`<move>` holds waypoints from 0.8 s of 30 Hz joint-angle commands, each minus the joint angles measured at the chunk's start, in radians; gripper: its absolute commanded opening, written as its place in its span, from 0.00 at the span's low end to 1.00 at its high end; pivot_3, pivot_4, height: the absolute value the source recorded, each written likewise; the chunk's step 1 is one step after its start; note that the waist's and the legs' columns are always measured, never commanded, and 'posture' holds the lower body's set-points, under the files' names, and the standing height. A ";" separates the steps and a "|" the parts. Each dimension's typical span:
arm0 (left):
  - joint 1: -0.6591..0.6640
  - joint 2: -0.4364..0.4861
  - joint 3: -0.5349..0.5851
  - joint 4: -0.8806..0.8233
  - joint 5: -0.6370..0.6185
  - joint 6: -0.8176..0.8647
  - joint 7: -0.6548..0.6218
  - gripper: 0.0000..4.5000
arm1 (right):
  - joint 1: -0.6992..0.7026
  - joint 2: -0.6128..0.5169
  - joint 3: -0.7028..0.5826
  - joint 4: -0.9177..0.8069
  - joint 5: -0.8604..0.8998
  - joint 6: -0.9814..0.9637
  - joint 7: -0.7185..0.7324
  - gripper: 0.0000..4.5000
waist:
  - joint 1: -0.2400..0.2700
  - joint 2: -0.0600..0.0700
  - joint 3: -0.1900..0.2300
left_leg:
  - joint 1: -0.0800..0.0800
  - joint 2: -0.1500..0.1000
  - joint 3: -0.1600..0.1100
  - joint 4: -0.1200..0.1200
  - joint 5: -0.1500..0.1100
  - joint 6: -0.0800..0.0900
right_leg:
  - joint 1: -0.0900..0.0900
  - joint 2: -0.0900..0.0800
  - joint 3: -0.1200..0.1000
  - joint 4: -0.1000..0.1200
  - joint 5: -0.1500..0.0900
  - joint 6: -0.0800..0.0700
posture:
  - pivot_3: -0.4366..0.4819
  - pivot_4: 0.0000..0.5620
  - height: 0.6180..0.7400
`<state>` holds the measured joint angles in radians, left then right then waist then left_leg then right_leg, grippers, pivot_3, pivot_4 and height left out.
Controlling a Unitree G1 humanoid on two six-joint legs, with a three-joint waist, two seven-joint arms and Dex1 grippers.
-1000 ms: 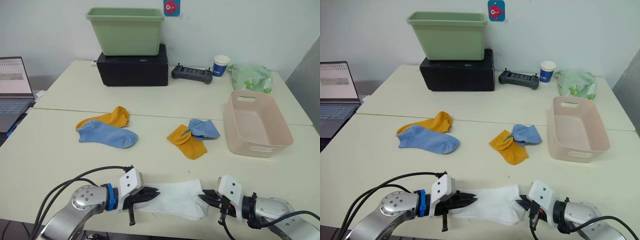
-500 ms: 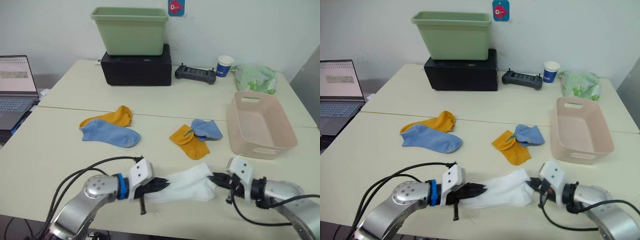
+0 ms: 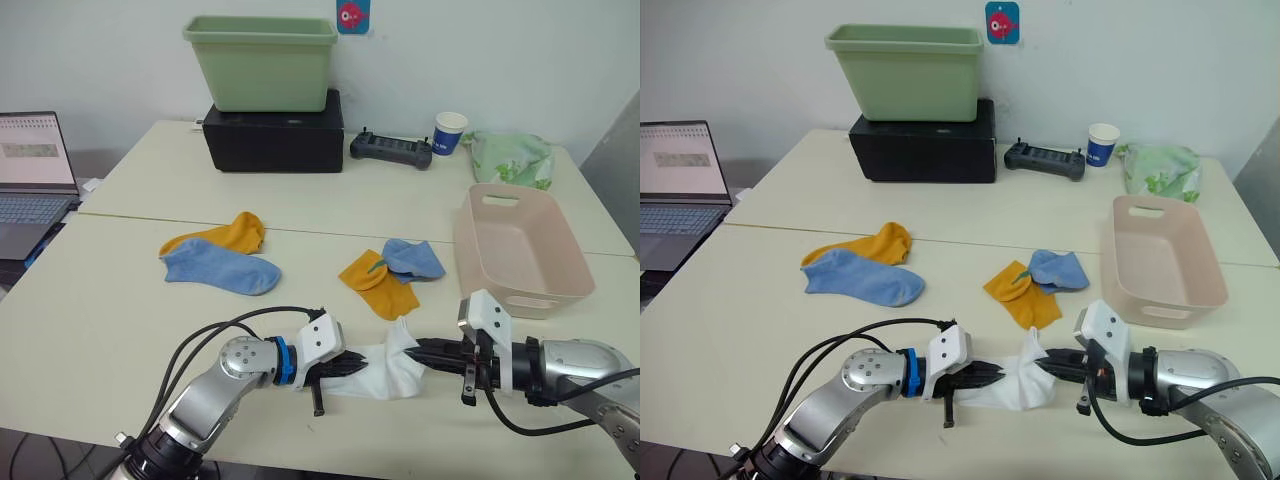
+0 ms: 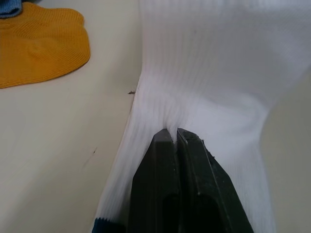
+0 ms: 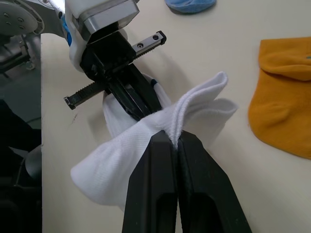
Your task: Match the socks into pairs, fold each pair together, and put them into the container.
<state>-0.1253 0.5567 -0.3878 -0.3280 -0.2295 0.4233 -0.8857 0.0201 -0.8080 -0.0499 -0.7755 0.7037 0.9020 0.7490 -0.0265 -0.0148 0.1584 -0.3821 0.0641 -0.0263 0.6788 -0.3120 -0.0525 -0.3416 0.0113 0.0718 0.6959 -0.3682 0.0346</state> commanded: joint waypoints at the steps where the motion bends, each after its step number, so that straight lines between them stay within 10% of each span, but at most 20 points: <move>1: 0.039 0.014 0.047 -0.027 -0.037 -0.004 -0.012 0.00 | 0.000 -0.015 0.011 0.017 -0.021 -0.030 0.008 0.01 | -0.003 0.000 0.000 | 0.000 0.000 0.000 0.000 0.000 0.000 | 0.000 0.000 0.000 0.000 0.000 0.000 | 0.48 0.27 0.84; 6: 0.026 -0.026 0.067 -0.013 -0.047 0.000 0.018 0.00 | -0.006 -0.021 0.020 0.029 -0.027 -0.041 0.012 0.01 | -0.001 0.000 0.000 | 0.000 0.000 -0.001 0.000 0.000 0.000 | 0.000 0.000 0.000 0.001 0.000 0.000 | 0.48 0.27 0.84; 14: 0.017 0.035 0.143 -0.143 -0.119 0.009 -0.020 0.58 | 0.017 -0.041 0.011 0.032 -0.039 -0.044 0.007 0.00 | -0.001 0.000 0.001 | 0.000 0.000 -0.001 0.000 0.000 0.000 | 0.000 0.000 0.000 0.000 0.000 0.000 | 0.48 0.27 0.84; 20: 0.009 0.076 0.122 -0.179 -0.130 0.028 -0.069 0.58 | 0.023 -0.046 -0.002 0.043 -0.042 -0.048 0.011 0.00 | -0.001 0.000 0.001 | 0.000 0.000 0.000 0.000 0.000 0.000 | 0.000 0.000 0.000 0.000 0.000 0.000 | 0.48 0.27 0.84; 24: -0.015 0.061 0.051 -0.082 -0.065 0.020 -0.067 0.38 | 0.017 -0.045 0.001 0.043 -0.036 -0.048 0.013 0.00 | 0.000 0.000 0.001 | -0.001 0.000 0.000 0.000 0.000 0.000 | 0.000 0.000 0.000 0.000 0.000 0.000 | 0.48 0.27 0.84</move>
<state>-0.1277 0.6246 -0.3041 -0.4429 -0.3302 0.4673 -0.9506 0.0449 -0.8445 -0.0214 -0.7169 0.6578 0.8681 0.7581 -0.0261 -0.0145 0.1592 -0.3826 0.0638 -0.0263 0.6786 -0.3119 -0.0527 -0.3420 0.0114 0.0714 0.6956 -0.3682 0.0347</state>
